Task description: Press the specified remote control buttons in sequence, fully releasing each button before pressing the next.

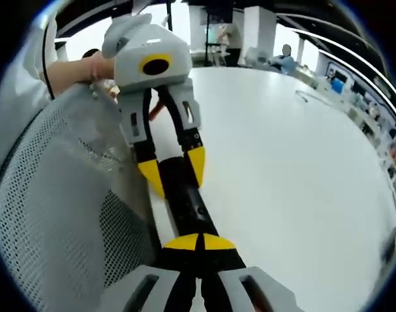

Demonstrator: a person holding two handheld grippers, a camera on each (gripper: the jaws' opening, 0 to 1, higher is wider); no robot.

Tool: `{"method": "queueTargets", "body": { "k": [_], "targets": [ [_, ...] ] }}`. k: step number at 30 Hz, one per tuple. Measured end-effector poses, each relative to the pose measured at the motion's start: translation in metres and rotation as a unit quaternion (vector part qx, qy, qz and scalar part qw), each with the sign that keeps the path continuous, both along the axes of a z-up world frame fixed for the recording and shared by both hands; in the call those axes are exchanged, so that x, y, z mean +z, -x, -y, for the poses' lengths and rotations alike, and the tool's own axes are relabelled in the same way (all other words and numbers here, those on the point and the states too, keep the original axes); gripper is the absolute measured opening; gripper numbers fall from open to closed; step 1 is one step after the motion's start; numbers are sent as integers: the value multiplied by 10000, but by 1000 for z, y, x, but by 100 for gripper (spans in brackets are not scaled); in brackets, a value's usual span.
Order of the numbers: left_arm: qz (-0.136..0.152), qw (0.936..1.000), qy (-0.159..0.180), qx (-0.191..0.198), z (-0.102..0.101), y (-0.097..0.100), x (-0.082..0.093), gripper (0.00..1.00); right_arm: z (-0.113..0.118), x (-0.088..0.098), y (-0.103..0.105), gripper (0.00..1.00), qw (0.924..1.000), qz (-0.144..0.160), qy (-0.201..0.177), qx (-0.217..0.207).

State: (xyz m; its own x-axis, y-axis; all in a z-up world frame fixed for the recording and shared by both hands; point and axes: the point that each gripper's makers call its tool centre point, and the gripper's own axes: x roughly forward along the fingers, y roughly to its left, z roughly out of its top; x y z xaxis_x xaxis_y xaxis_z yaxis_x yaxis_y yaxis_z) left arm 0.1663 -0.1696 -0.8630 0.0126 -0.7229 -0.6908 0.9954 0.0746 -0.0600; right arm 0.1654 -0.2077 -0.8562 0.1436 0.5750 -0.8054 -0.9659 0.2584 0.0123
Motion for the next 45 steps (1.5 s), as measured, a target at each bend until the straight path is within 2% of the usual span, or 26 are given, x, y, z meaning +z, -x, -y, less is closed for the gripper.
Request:
{"method": "queueTargets", "body": {
  "k": [1,3,5,8,12,15,19,22,23,24,29,30,31,33,37,38,42,44,45],
  "targets": [
    [22,10000,-32,-14,0,0,0,25,-1,0,0,0,10000,29,32,12],
    [90,9999,-81,-59,0,1,0,25,0,-1,0,0,9973,326,461,464],
    [71,9999,-78,-42,0,0,-1,25,-1,-2,0,0,9972,273,574,384],
    [35,10000,-51,-27,0,0,0,24,-2,-2,-1,0,9949,302,794,549],
    [49,10000,-56,-36,0,0,0,24,1,-2,0,0,9960,319,707,447],
    [41,10000,-51,-29,0,0,0,24,0,-1,0,0,9969,538,459,355],
    [33,10000,-50,-13,0,0,0,24,-5,3,3,0,9975,620,289,178],
    [28,10000,-45,-11,0,0,0,24,-7,2,1,0,9955,796,454,225],
    [28,10000,-46,-12,0,0,0,24,-3,-3,0,0,9951,760,591,227],
    [34,10000,-49,-21,0,0,0,24,-6,0,-1,0,9960,744,455,181],
    [39,10000,-55,-24,0,0,0,24,-5,0,-1,0,9971,552,420,298],
    [22,10000,-63,-26,0,0,0,24,-5,-1,0,0,9962,605,484,410],
    [5,10000,-61,-22,0,0,0,24,-6,-1,-1,0,9924,806,631,680],
    [-16,10000,-53,-7,0,0,0,24,-6,-2,1,0,9869,1014,826,949],
    [39,9999,-85,-40,0,0,-1,24,-6,-3,1,0,9757,1219,1232,1339],
    [45,9999,-83,-44,0,0,0,24,-6,-3,1,0,9722,1214,1414,1417],
    [71,9999,-123,-72,0,0,-1,24,-8,-4,0,0,9690,1093,1649,1482],
    [74,9999,-121,-70,0,0,-1,24,-7,-4,-2,0,9717,979,1613,1418],
    [71,9999,-113,-69,0,0,0,24,-7,-5,-1,0,9782,794,1499,1195]
  ]
}}
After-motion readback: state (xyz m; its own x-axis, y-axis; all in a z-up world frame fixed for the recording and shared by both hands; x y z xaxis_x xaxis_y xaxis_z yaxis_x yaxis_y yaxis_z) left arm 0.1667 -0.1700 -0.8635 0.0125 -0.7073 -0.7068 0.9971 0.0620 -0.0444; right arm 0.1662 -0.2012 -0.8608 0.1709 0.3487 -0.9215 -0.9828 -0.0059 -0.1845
